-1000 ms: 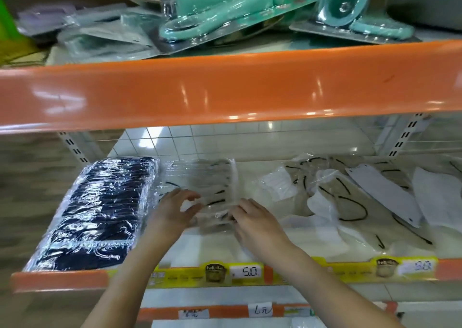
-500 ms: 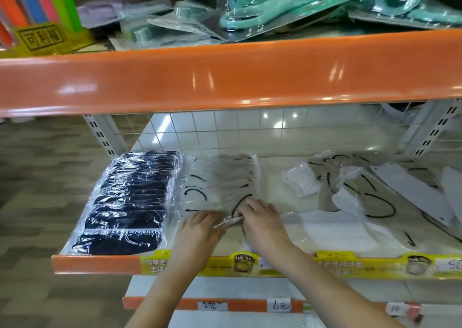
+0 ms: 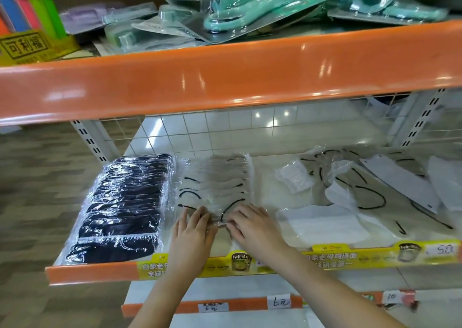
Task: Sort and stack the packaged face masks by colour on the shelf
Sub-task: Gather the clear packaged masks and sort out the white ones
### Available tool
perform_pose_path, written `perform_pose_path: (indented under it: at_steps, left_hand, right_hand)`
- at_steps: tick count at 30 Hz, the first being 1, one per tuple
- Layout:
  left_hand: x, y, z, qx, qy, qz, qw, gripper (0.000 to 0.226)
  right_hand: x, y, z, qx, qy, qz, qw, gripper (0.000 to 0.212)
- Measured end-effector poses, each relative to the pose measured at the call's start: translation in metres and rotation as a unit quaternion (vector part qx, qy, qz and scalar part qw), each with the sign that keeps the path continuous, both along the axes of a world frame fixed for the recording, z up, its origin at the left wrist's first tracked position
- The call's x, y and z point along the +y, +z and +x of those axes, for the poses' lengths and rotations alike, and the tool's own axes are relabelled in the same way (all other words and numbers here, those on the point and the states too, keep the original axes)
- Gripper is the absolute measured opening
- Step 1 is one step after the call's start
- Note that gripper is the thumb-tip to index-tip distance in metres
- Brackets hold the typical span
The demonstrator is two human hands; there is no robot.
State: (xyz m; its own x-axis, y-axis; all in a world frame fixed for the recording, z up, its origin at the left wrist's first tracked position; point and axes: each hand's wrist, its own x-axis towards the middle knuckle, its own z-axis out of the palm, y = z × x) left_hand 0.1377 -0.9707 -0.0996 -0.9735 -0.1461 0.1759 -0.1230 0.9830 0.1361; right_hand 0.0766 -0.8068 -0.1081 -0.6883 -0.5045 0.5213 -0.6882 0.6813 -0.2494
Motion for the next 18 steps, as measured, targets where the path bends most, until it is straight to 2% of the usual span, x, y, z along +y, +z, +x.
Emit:
perform_pose_path:
  at_steps: [3, 9, 13, 18]
  left_hand:
    - [0.001, -0.001, 0.000, -0.010, 0.006, 0.028, 1.000, 0.045]
    - [0.021, 0.013, -0.007, 0.072, -0.011, 0.181, 0.981, 0.047]
    - [0.046, 0.032, -0.012, 0.081, -0.012, 0.223, 0.971, 0.031]
    - [0.086, 0.042, -0.025, 0.057, -0.029, 0.250, 0.966, 0.031]
  right_hand:
    - [0.001, -0.001, 0.000, -0.008, 0.005, 0.008, 1.000, 0.029]
    - [0.003, 0.006, 0.002, -0.057, 0.009, -0.010, 0.998, 0.030]
    - [0.023, 0.018, -0.004, -0.075, -0.006, -0.041, 0.996, 0.028]
    - [0.079, 0.027, -0.022, -0.135, -0.022, -0.038, 0.990, 0.043]
